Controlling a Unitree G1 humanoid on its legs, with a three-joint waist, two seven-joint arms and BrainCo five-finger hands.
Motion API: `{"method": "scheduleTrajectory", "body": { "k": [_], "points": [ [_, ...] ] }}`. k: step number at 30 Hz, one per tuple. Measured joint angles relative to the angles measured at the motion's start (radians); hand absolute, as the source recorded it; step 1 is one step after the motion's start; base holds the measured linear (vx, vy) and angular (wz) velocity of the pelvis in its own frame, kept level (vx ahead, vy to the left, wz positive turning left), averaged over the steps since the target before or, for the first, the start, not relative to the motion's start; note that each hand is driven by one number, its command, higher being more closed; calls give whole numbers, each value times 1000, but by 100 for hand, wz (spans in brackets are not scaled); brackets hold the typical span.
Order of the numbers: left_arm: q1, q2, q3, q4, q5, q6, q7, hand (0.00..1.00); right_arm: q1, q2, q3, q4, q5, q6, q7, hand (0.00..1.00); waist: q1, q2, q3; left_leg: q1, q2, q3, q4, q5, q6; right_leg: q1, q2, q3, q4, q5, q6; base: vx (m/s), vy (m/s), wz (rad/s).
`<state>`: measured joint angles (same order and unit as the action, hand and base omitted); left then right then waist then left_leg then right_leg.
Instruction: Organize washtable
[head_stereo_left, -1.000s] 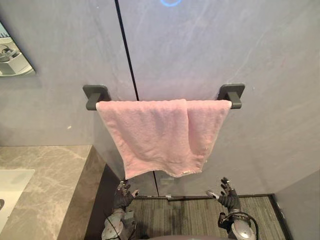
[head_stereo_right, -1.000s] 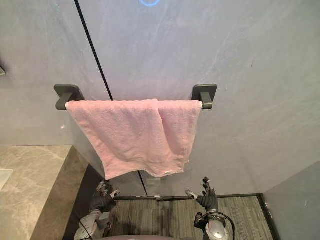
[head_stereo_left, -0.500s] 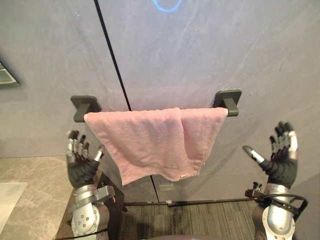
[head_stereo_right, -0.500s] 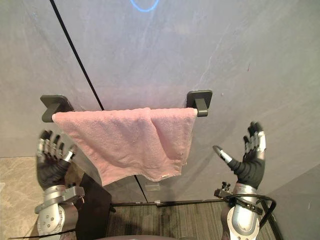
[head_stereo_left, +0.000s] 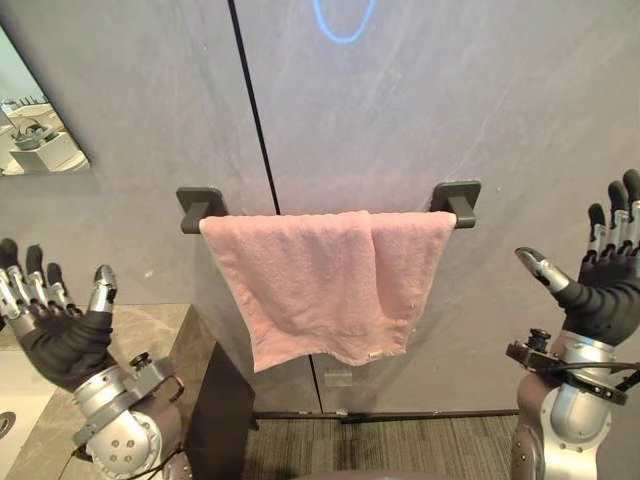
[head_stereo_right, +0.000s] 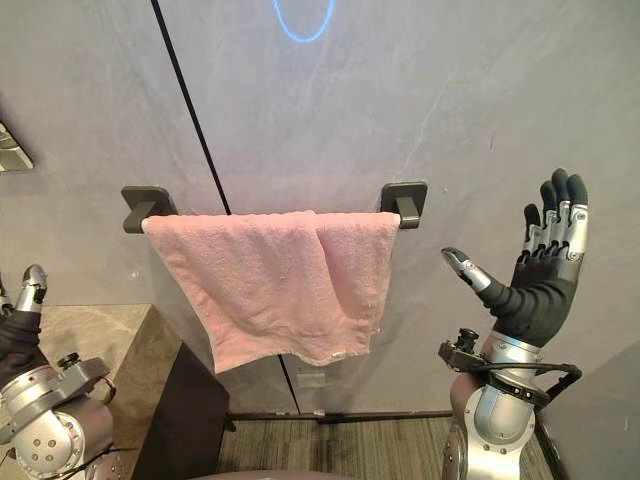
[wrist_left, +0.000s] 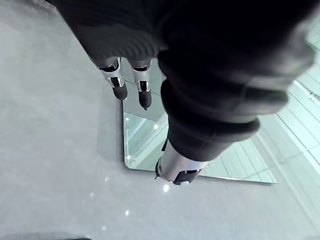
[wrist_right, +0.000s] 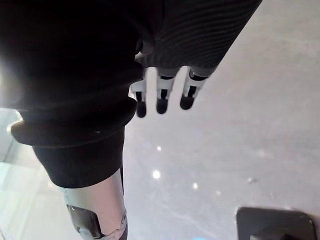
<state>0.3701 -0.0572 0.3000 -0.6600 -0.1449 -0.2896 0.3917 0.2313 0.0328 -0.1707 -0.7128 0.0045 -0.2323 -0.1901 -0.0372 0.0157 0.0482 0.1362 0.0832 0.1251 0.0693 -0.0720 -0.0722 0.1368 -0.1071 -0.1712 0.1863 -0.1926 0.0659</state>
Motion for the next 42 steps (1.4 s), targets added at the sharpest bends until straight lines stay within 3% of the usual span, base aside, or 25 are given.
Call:
{"method": "scheduleTrajectory", "body": {
  "k": [4, 9, 13, 17, 22, 30, 35, 42],
  "points": [
    [-20, 5, -32, -19, -98, -22, -83, 0, -31, -26, 31, 1, 119, -26, 80, 0, -3, 0, 0, -2, -2, -8, -2, 3, 3, 3, 0, -6, -6, 2, -2, -4, -6, 4],
    [-100, 74, -255, -20, -315, -26, -281, 0, -121, -113, 198, 63, 234, -33, 222, 0, -4, -1, 0, 1, -4, -30, -11, 12, 10, 19, 3, -20, -30, 14, -3, -6, -7, 7],
    [-133, 95, -420, -12, -421, -1, -400, 0, -149, -149, 316, 130, 278, -24, 324, 0, -5, -1, 5, 12, -6, -41, -35, 26, 10, 39, 7, -22, -64, 35, -3, 0, 0, 0],
    [-151, 139, -545, 64, -499, 47, -499, 0, -150, -198, 403, 211, 304, 14, 417, 0, -5, -2, 14, 17, -9, -42, -37, 26, 10, 52, 6, -20, -88, 51, 2, -41, 6, -1],
    [-155, 163, -606, 142, -533, 90, -570, 0, -144, -217, 417, 270, 305, 41, 498, 0, -8, -8, 21, 17, -11, -37, -38, 26, 10, 57, 6, -12, -116, 71, 5, -52, 11, -5],
    [-154, 178, -622, 276, -529, 119, -636, 0, -84, -217, 416, 476, 231, 78, 536, 0, -5, -11, 31, 16, -14, -37, -40, 26, 10, 65, 5, -12, -135, 81, 8, -21, 2, 0],
    [-154, 174, -619, 423, -469, 150, -646, 0, -82, -207, 402, 589, 139, 87, 519, 0, -7, -9, 37, 16, -15, -38, -50, 28, 13, 66, 5, -16, -143, 82, 8, 0, 0, 0],
    [-158, 147, -585, 499, -395, 154, -622, 0, -97, -173, 364, 638, 61, 86, 458, 0, -6, -13, 53, 16, -17, -44, -55, 28, 13, 71, 5, -20, -154, 82, 8, 1, -3, 0]
  ]
}}
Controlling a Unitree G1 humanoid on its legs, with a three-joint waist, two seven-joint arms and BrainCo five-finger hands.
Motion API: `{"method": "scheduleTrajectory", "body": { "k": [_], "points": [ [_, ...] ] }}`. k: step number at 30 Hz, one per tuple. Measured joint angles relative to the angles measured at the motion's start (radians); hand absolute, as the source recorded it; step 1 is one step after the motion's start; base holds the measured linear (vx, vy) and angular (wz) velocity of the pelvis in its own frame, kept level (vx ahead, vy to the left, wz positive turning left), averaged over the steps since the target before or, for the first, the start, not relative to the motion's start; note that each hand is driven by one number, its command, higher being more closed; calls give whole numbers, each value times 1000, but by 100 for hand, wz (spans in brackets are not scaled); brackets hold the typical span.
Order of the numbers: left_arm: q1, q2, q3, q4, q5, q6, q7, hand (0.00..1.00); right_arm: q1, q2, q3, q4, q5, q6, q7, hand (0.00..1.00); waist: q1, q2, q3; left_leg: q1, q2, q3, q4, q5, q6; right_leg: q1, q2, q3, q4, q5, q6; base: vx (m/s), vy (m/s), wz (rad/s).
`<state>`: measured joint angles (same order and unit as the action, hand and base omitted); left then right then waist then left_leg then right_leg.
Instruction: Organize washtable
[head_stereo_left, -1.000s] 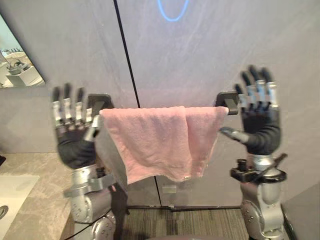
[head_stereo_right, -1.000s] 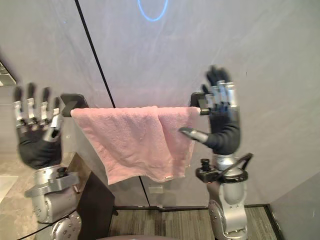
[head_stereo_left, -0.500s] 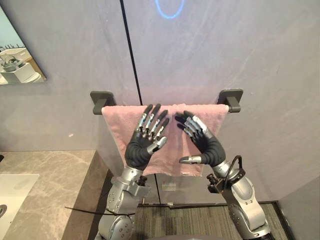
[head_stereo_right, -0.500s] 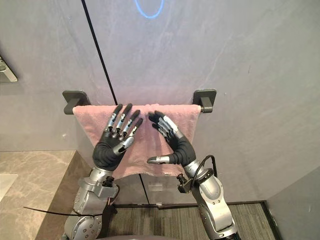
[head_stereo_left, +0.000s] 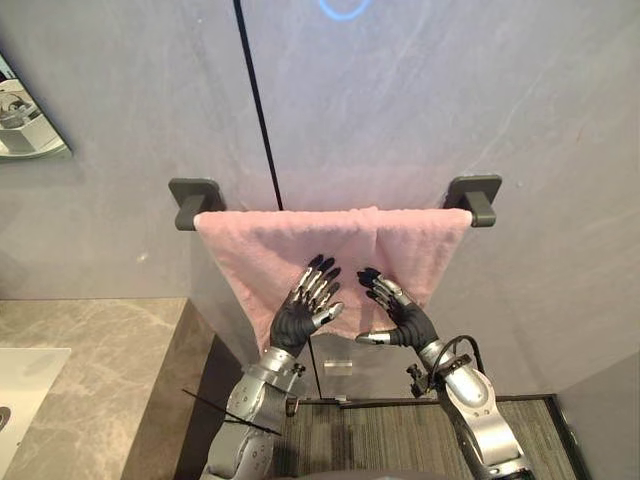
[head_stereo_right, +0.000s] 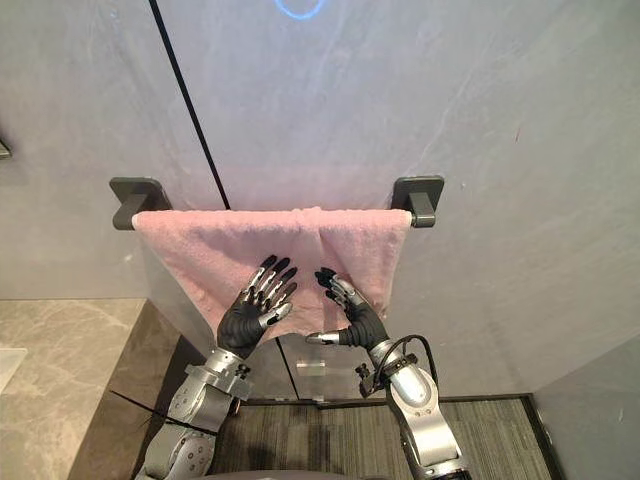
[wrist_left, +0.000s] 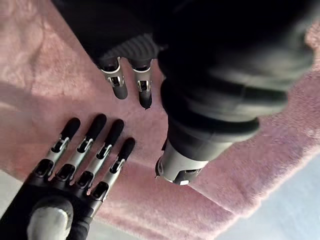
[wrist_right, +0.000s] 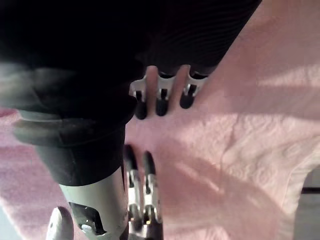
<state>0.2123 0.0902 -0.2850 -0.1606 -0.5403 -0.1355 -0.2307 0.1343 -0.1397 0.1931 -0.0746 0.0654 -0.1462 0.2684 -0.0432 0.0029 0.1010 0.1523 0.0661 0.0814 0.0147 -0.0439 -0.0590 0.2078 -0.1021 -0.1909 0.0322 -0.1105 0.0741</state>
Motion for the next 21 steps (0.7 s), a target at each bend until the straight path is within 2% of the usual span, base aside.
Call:
{"method": "scheduleTrajectory", "body": {
  "k": [9, 15, 21],
  "points": [
    [-40, -20, 78, 105, 82, 0, 67, 0, -15, 37, -83, 60, -74, 0, -71, 0, -1, -2, 7, 0, 0, -4, -3, 1, 1, 1, 0, -2, -2, 0, 0, -36, -11, 1],
    [-43, -28, 146, 143, 105, -2, 132, 0, -18, 56, -161, 63, -86, 0, -139, 0, -1, -14, 15, -8, -2, -4, -12, 5, 4, -2, 1, -3, -22, 11, 0, -21, -7, 0],
    [-43, -31, 199, 161, 121, -2, 161, 0, -18, 61, -232, 63, -97, 1, -178, 0, -2, -15, 15, -14, -7, -7, -13, 7, 6, -2, -2, -6, -37, 18, 1, 0, 0, 0]
  ]
}}
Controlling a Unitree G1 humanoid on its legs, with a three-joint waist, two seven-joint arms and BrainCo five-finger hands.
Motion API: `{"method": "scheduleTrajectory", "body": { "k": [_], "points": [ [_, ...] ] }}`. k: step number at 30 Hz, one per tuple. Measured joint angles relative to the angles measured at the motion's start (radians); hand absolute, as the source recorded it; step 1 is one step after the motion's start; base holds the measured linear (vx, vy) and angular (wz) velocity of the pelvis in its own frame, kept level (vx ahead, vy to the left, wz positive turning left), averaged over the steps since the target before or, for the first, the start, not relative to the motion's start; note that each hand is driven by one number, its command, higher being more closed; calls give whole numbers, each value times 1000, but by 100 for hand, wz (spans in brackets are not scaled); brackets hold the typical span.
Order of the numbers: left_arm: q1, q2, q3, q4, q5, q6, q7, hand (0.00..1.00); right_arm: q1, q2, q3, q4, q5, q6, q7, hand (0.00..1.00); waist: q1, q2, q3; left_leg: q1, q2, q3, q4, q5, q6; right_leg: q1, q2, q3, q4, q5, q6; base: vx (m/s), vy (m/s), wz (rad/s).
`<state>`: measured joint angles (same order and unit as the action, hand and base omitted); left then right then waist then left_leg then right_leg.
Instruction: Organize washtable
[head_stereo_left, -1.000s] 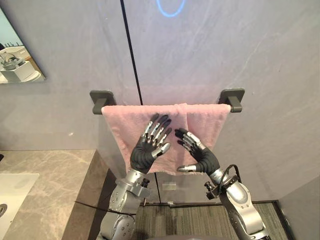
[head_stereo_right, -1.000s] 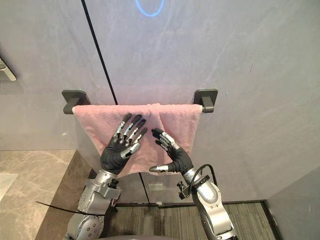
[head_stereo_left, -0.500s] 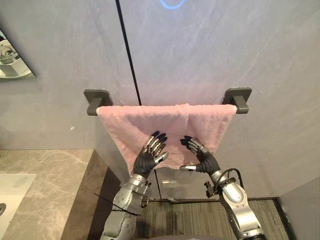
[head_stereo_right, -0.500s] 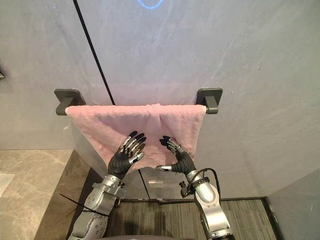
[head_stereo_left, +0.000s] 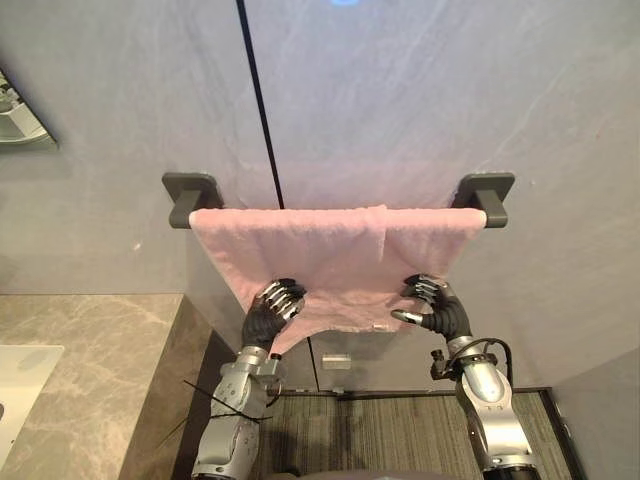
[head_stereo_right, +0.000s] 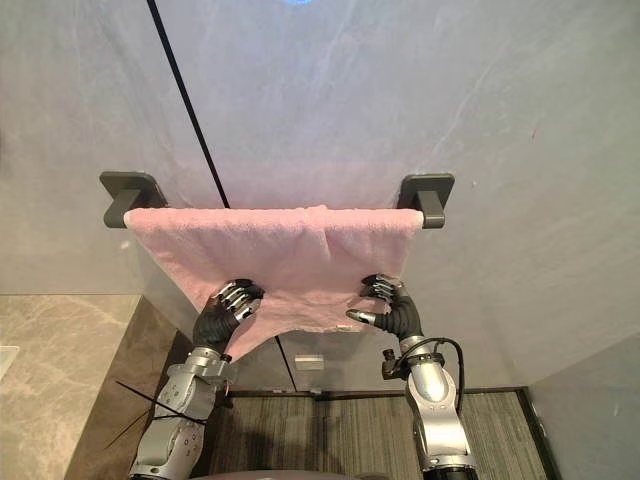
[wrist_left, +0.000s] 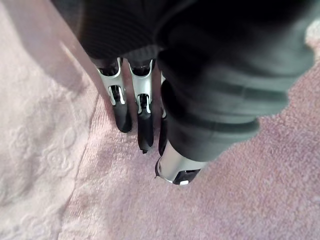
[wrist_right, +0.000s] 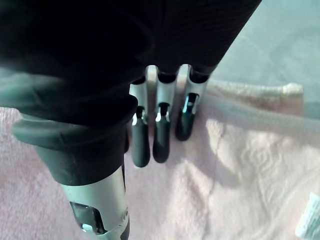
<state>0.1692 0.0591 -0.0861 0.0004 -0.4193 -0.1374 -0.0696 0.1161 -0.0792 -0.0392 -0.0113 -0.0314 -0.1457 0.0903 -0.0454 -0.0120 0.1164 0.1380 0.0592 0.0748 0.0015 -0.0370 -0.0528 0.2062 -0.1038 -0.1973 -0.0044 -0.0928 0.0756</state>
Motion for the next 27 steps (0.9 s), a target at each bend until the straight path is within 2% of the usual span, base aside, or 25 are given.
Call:
{"method": "scheduleTrajectory", "body": {
  "k": [5, 9, 16, 22, 27],
  "points": [
    [2, -18, 63, 2, 0, 0, 13, 0, 2, 34, -104, 0, 0, 0, -45, 0, -6, 4, 3, 0, 0, -3, 0, 1, 1, 1, 0, -2, 0, 2, -1, -38, -10, 1],
    [26, -30, 98, 2, 0, -3, 11, 0, 36, 42, -135, -4, 0, 0, -66, 0, -8, 4, 4, 0, 0, -2, -2, 1, 1, -1, 0, 0, -1, 3, -1, -47, -10, -2],
    [179, -84, 124, 21, 1, -1, 7, 0, 204, 109, -148, -72, -10, 13, -67, 0, 5, 3, 4, -2, 11, 28, -13, 0, 0, -18, -3, 14, 9, 2, 0, -4, -15, -8],
    [262, -97, 165, 109, 40, 16, 7, 0, 314, 123, -145, -86, -10, 30, -68, 0, 12, -3, 6, 12, 15, 66, 16, -26, -2, -33, -18, 19, 90, -46, 5, -35, -4, -5],
    [283, -96, 179, 211, 89, 27, 7, 0, 337, 120, -133, 47, -10, 42, -71, 0, 24, -10, -17, -4, 19, 84, 53, -53, -3, -59, -25, 37, 151, -78, 6, -36, -3, -9]
  ]
}}
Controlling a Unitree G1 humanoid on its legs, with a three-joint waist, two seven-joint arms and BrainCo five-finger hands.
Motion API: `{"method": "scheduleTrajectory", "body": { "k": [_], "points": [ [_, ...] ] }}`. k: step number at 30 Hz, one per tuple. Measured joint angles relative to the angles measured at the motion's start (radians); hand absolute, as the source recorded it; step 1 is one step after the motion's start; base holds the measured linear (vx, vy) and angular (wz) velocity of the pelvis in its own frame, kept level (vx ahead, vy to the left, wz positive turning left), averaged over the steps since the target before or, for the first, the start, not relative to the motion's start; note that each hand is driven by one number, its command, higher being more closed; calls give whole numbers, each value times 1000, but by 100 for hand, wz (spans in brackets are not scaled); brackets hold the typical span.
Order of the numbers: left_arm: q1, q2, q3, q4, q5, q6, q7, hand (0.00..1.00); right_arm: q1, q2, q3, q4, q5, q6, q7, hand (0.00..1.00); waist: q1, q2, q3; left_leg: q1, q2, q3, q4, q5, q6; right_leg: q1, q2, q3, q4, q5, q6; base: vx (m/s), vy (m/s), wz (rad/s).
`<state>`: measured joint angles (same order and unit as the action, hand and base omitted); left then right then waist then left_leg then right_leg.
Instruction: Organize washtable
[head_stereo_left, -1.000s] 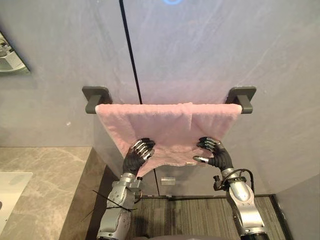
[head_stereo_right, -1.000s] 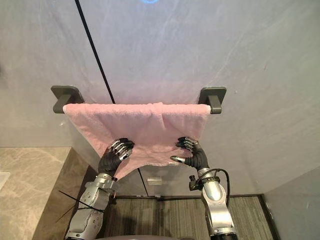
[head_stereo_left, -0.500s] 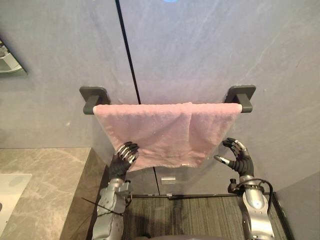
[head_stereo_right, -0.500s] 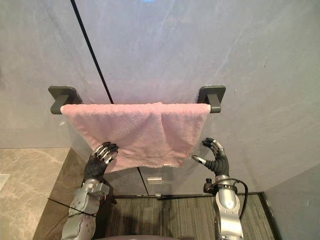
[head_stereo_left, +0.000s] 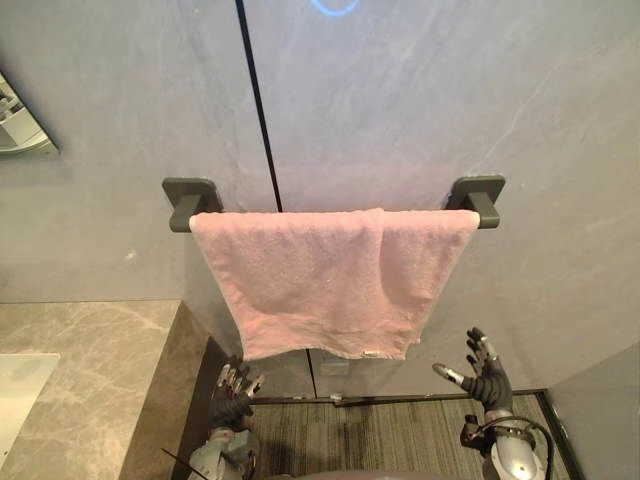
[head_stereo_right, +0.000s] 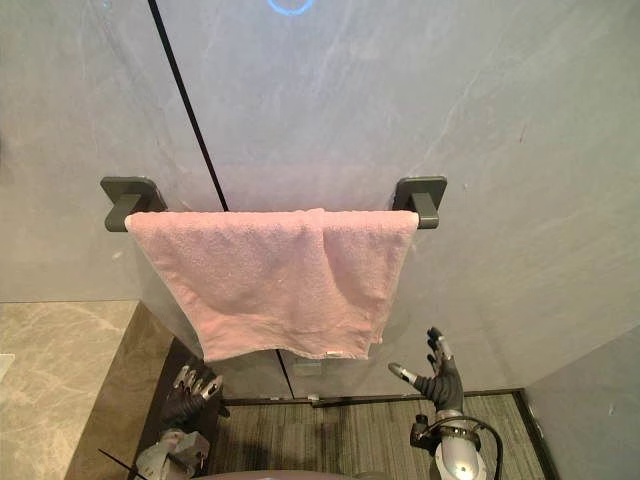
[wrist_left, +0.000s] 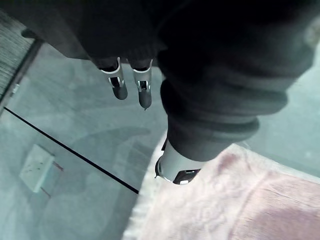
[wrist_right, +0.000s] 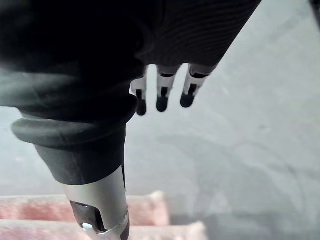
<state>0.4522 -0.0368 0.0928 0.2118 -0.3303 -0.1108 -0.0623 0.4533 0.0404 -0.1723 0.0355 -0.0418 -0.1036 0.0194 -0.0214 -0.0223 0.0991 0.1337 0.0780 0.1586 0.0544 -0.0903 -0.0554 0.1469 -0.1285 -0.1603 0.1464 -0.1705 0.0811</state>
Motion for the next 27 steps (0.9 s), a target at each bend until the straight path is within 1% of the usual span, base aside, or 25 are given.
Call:
{"method": "scheduleTrajectory", "body": {
  "k": [2, 5, 6, 8, 10, 11, 12, 15, 18, 20, 24, 27],
  "points": [
    [-3, 0, 0, 49, 46, 7, 2, 0, 4, -1, 6, 72, -4, 5, -5, 0, 7, 0, -9, -2, 1, 6, 1, 1, -2, -8, -1, 2, 10, -4, -1, 21, -8, -5],
    [-39, 2, 7, 176, 110, 16, 7, 0, -26, -7, 7, 217, -8, 10, -24, 0, 9, 7, -23, 6, 3, 17, -4, 3, -4, -5, -1, 3, 9, -4, -1, 12, -7, -4],
    [-51, 3, 11, 228, 139, 17, 23, 0, -37, -7, 6, 268, -8, 20, -33, 0, 9, 12, -26, 10, 5, 22, -5, 4, -6, -4, 1, 6, 9, -4, -1, -15, -11, -6],
    [-71, 3, 18, 308, 175, 18, 35, 0, -55, -7, 5, 336, -8, 26, -40, 0, 10, 20, -35, 21, 8, 34, -16, 10, -15, -2, 4, 15, 9, -4, -1, -30, -17, -10],
    [-83, 3, 23, 373, 202, 19, 51, 0, -74, -7, 0, 400, -7, 29, -42, 0, 9, 19, -43, 24, 11, 37, -23, 14, -21, -3, 7, 21, 9, -4, -1, -37, -21, -4],
    [-92, 2, 23, 405, 224, 19, 64, 0, -76, -6, -10, 435, -7, 33, -42, 0, 9, 30, -49, 28, 12, 38, -26, 16, -23, -1, 9, 23, 9, -3, -2, -51, -21, -3],
    [-102, 2, 23, 443, 232, 19, 69, 0, -86, -7, -29, 476, -6, 35, -43, 0, 10, 27, -52, 37, 12, 39, -43, 24, -25, -5, 11, 24, 9, -3, -2, -68, -22, -2],
    [-122, 6, 26, 497, 254, 15, 88, 0, -113, -8, -67, 593, 2, 40, -57, 0, 10, 30, -56, 49, 12, 38, -83, 49, -28, -13, 16, 25, 5, 0, -7, -67, -22, 1],
    [-140, 15, 27, 531, 263, 12, 91, 0, -131, -10, -89, 644, 15, 42, -66, 0, 9, 28, -56, 54, 14, 36, -98, 59, -29, -14, 22, 26, 2, 3, -10, -46, -21, 0],
    [-171, 26, 27, 578, 265, 12, 110, 0, -156, -21, -109, 702, 27, 43, -75, 0, 8, 28, -56, 53, 15, 36, -110, 63, -29, -16, 25, 27, -7, 10, -11, -33, -14, -1],
    [-200, 33, 27, 622, 267, 11, 119, 0, -189, -38, -123, 766, 28, 44, -83, 0, 10, 27, -54, 48, 9, 38, -125, 65, -28, -34, 36, 43, -13, 16, -11, 4, 0, -11],
    [-225, 41, 27, 655, 267, 12, 131, 0, -207, -42, -126, 790, 29, 45, -85, 0, 10, 16, -46, 45, 8, 54, -127, 64, -28, -48, 40, 58, -12, 16, -11, 48, -1, -18]
  ]
}}
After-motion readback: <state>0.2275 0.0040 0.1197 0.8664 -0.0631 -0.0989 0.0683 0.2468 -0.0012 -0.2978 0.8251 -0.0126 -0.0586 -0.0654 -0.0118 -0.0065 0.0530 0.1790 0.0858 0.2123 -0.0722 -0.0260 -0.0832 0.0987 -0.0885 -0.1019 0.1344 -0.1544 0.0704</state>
